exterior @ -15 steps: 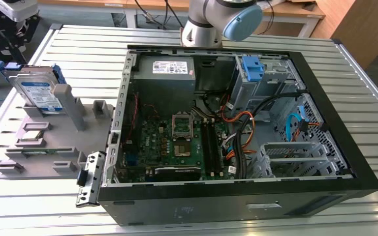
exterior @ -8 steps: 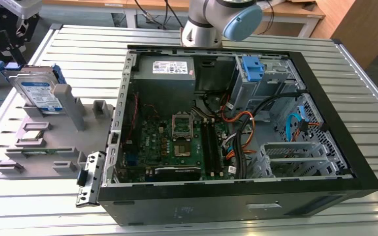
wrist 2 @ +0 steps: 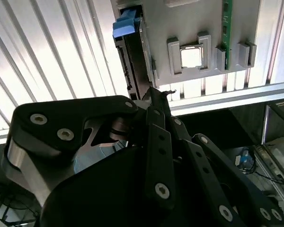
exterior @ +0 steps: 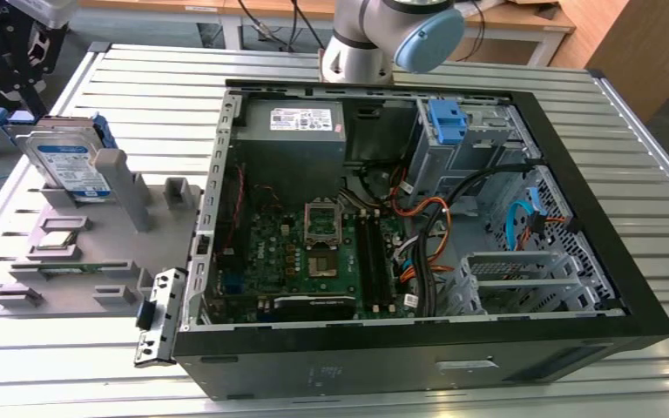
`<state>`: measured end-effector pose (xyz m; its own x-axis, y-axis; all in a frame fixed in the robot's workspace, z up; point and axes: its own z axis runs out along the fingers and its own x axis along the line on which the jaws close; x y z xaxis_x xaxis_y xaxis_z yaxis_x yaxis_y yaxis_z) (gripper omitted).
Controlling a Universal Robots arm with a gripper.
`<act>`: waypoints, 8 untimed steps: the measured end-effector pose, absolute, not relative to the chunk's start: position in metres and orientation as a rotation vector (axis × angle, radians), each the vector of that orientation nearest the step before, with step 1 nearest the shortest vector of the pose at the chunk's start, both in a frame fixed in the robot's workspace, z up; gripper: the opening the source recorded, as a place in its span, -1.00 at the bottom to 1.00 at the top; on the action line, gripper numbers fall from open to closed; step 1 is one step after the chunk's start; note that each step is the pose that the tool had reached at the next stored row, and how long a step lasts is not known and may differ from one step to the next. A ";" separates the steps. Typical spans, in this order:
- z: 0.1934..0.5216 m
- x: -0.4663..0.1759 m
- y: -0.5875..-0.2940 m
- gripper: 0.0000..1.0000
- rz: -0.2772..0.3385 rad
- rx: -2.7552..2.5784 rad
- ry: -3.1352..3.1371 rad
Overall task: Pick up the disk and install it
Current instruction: 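Pick up the disk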
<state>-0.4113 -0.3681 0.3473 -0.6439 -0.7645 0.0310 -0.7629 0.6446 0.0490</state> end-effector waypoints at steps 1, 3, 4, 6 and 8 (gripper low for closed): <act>0.347 -0.411 -0.368 -0.79 -0.048 1.326 -2.794; 0.347 -0.411 -0.368 -0.79 -0.046 1.371 -2.772; 0.347 -0.411 -0.368 -0.79 -0.045 1.393 -2.761; 0.347 -0.411 -0.368 -0.79 -0.043 1.439 -2.738; 0.347 -0.411 -0.368 -0.79 -0.041 1.482 -2.716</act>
<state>-0.4113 -0.3681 0.3468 -0.5401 -0.8411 0.0290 -0.8398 0.5409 0.0461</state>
